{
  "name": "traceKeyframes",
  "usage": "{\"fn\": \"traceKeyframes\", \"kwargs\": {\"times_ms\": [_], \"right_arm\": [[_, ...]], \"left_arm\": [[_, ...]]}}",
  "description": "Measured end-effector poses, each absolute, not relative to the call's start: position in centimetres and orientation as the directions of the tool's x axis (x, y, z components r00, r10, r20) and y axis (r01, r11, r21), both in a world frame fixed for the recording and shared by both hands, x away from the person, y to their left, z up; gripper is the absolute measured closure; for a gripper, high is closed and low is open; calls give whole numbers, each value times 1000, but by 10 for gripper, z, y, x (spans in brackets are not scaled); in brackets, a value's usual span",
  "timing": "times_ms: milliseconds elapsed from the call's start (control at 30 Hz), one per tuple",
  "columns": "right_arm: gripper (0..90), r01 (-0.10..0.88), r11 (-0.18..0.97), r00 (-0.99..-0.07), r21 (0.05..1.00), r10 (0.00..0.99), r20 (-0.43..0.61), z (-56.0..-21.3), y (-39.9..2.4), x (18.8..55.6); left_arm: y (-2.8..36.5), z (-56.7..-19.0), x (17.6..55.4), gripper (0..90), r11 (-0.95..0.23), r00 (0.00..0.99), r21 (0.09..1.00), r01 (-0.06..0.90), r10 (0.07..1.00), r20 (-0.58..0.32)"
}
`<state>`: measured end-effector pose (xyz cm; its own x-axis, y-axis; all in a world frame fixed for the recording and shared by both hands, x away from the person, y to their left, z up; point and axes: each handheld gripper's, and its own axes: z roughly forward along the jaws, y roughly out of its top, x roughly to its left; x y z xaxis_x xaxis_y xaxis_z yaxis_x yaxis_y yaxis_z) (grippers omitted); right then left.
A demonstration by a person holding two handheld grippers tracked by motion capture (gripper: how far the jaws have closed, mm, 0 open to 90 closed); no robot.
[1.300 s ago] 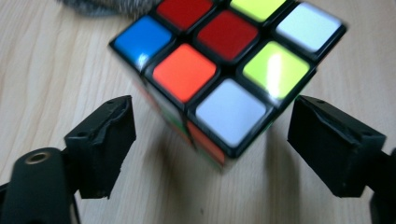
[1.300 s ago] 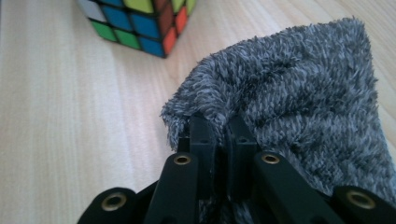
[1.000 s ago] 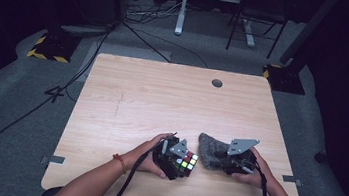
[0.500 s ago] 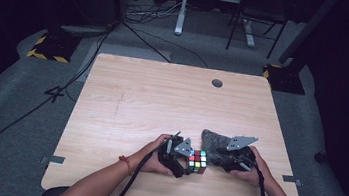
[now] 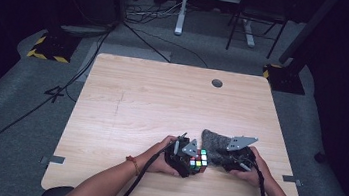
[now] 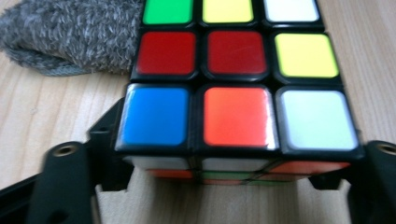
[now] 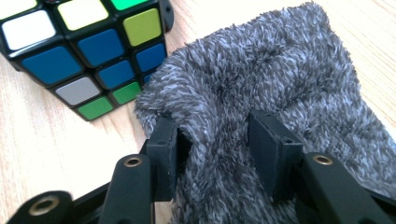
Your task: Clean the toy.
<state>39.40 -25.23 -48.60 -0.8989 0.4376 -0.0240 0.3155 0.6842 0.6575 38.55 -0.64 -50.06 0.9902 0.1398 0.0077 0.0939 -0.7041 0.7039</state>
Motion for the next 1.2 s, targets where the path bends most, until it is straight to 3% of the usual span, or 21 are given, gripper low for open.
{"fn": "traceKeyframes", "kwargs": {"times_ms": [100, 300, 400, 600, 767, 933, 1200], "right_arm": [[591, 313, 684, -898, 659, 440, -30, -486, -253, 394], [767, 291, 678, -898, 675, 437, -51, -484, -256, 392], [759, 278, 678, -903, 680, 426, -55, -483, -257, 391], [539, 271, 635, -893, 723, 446, -57, -473, -261, 387], [444, 280, 605, -868, 746, 491, -72, -464, -267, 389], [364, 331, 595, -817, 733, 569, -93, -467, -271, 399], [352, 445, 604, -801, 661, 599, -8, -489, -266, 415]], "left_arm": [[-5, -501, 386, 331, -703, 989, 703, 103, 146, 1], [10, -497, 387, 337, -724, 988, 681, 107, 152, 6], [21, -495, 385, 337, -737, 987, 667, 108, 158, 15], [47, -493, 378, 337, -749, 986, 651, 124, 168, 6], [70, -495, 373, 338, -745, 982, 650, 150, 186, -15], [86, -496, 368, 338, -730, 979, 663, 163, 204, -16], [91, -501, 367, 336, -700, 980, 697, 152, 200, -13]]}}
